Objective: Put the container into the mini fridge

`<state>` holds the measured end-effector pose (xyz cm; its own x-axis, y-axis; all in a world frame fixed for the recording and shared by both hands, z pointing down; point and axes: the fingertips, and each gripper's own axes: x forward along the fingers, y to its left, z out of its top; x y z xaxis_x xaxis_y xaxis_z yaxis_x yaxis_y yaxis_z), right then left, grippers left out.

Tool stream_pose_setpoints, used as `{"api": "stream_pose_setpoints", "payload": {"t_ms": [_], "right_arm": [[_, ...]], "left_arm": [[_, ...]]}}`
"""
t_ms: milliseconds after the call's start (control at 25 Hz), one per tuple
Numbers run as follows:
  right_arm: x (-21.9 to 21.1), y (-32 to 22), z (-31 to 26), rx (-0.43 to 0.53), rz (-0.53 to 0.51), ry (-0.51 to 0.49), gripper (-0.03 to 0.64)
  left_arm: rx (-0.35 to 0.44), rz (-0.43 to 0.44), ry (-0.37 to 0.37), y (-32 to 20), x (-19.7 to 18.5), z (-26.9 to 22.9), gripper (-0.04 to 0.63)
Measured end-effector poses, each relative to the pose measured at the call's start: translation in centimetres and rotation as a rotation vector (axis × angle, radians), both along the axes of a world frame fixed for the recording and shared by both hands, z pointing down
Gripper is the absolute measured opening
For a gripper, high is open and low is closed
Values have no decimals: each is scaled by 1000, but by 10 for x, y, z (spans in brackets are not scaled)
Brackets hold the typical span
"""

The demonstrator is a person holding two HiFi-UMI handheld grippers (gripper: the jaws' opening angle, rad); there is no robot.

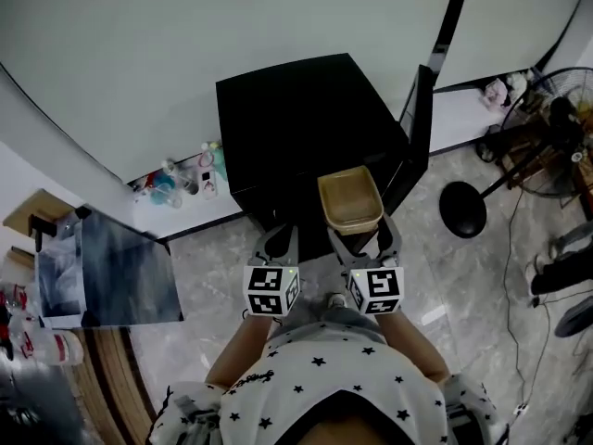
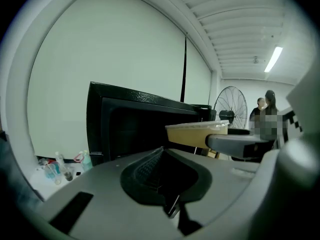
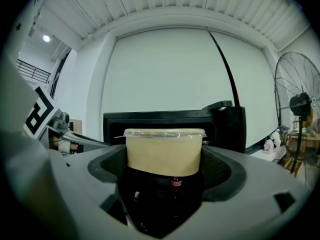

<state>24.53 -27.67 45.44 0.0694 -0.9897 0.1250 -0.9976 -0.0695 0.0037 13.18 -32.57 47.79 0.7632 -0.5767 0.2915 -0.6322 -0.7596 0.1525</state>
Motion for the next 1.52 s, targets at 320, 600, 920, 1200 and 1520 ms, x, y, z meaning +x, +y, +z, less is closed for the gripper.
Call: {"api": "stream_pose_setpoints", "payload": {"t_ms": [320, 600, 920, 1200, 1520], "right_arm": [[-8, -35, 13, -18, -166, 1, 459], [-14, -57, 21, -30, -254, -9, 457], [-16, -69, 34, -53, -327, -16, 457], [-12, -79, 47, -78, -348, -31, 457], [-9, -93, 63, -98, -352, -44, 456]], "left_arm": [[-7, -153, -5, -11, -12, 5, 12], [-21, -273, -7, -15, -28, 12, 12], [-37, -391, -3, -11, -43, 19, 12], [-52, -455, -6, -6, -50, 25, 12], [-64, -479, -27, 0, -52, 31, 12]]}}
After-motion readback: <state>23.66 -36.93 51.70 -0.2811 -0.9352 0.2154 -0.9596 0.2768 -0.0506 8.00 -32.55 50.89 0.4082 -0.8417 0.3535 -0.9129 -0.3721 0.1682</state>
